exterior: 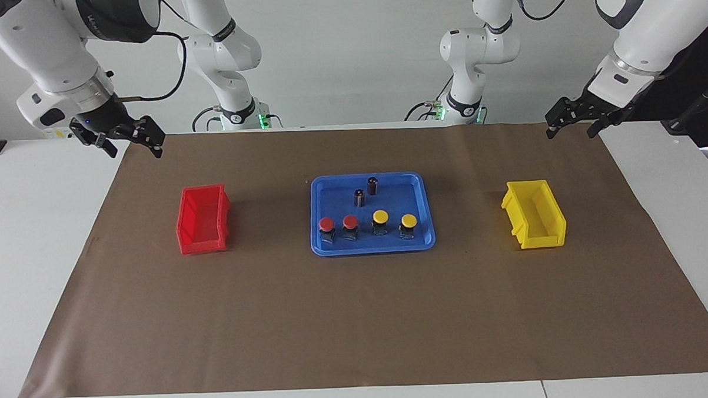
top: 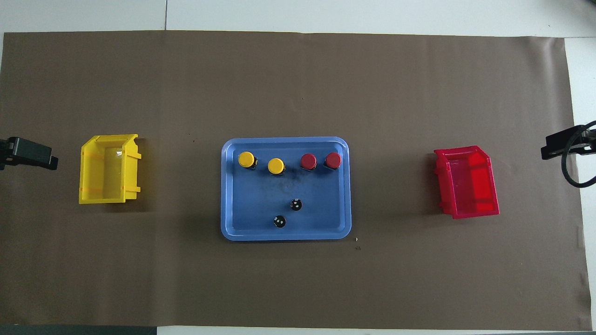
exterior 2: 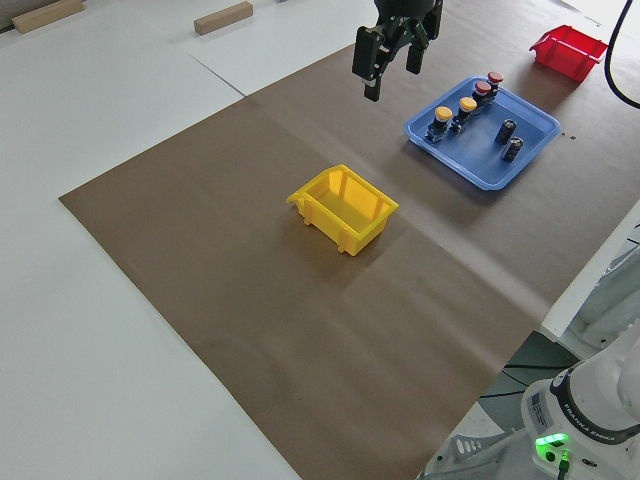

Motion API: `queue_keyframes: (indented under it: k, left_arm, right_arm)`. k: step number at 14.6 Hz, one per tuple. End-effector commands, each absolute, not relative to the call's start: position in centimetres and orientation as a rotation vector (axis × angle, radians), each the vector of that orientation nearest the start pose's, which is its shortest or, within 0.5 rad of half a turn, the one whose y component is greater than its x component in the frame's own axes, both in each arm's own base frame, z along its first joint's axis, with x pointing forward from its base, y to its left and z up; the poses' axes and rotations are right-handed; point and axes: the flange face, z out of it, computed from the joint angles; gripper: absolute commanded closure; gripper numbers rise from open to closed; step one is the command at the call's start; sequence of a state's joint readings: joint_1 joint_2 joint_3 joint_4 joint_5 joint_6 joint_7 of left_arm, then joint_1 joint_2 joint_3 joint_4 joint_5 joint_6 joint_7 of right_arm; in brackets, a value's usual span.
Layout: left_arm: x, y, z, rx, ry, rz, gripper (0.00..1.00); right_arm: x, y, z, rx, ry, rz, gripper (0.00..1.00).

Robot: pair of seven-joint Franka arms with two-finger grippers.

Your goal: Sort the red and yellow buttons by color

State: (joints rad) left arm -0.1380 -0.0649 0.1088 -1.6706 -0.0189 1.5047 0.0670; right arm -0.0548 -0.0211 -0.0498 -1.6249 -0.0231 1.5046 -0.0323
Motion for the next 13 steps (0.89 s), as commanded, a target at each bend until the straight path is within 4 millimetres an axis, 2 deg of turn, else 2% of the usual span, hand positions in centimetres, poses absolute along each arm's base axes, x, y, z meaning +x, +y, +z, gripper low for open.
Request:
queue_keyframes:
  k: [1, 10, 13]
  left_arm:
    - [52.2, -1.4, 61.1, -3.15, 0.161, 0.168, 0.0]
    - [52.2, -1.4, 61.1, -3.15, 0.161, 0.168, 0.0]
    - [52.2, -1.5, 61.1, -3.15, 0.164, 0.168, 0.0]
  right_arm:
    - [52.8, -5.9, 60.6, -3.145, 0.09, 0.168, 0.0]
    - [52.8, -5.6, 60.6, -3.146, 0.068, 0.166, 0.0]
    - [54.1, -3.2, 60.5, -3.155, 0.014, 0.089, 0.0]
